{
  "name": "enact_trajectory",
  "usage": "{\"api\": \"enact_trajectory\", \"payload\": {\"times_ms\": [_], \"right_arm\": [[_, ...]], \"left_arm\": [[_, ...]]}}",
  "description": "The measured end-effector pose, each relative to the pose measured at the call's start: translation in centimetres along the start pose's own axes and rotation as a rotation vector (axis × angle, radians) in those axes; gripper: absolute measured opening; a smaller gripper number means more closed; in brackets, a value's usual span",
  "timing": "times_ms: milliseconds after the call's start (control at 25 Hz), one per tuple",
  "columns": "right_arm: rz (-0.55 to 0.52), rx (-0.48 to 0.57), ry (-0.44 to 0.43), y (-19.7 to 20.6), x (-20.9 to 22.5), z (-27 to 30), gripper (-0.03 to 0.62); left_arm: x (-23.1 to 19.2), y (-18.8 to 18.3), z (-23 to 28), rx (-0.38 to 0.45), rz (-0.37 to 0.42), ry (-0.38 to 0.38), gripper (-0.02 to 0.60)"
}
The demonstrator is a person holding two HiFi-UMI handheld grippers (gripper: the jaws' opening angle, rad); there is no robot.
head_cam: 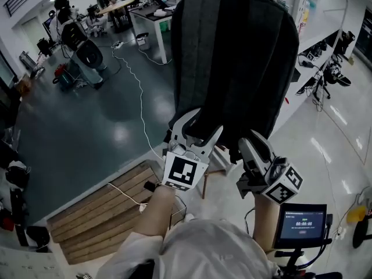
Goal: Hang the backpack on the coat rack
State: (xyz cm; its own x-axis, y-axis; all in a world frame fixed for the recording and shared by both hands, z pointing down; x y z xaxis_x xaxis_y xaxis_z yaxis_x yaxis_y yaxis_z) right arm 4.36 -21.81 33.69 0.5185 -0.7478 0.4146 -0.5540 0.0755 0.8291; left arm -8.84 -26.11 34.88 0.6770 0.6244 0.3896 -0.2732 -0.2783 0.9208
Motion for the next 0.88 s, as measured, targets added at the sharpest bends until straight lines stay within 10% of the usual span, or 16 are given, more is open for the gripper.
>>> {"api": "enact_trajectory", "payload": {"times_ms": [240,680,880], "right_arm": [[0.021,-0.039,0.001,0.5,-0.4,0.4,0.081],[-0.001,-0.081,-0.057,2.0,-2.4,-0.1,0.083],[0.005,-0.062,-0.087,1.8,-3.2,0.0,0.083]], "left_arm": [[1.7,-1.0,-4.7,0.167,-0.288,0.149,0.237],[3.2,-2.4,-9.6,0.373,-0.409,0.138,0.008],[3.0,-3.2,-10.5,0.453,-0.473,0.166,0.008]]}}
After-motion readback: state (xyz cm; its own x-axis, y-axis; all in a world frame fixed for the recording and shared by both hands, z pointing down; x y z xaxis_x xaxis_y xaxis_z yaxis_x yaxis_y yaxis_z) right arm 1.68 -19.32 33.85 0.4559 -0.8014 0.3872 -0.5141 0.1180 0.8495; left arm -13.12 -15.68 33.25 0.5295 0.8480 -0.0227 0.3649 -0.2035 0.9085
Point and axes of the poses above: the fingertips, and each gripper's own axes: z forward along the fingers, x to its right, y out of its underside, the point moved 4 cm from there along -z, backward along the fingers, and after that the axes turned 9 degrees about y, right-handed, at the moved point
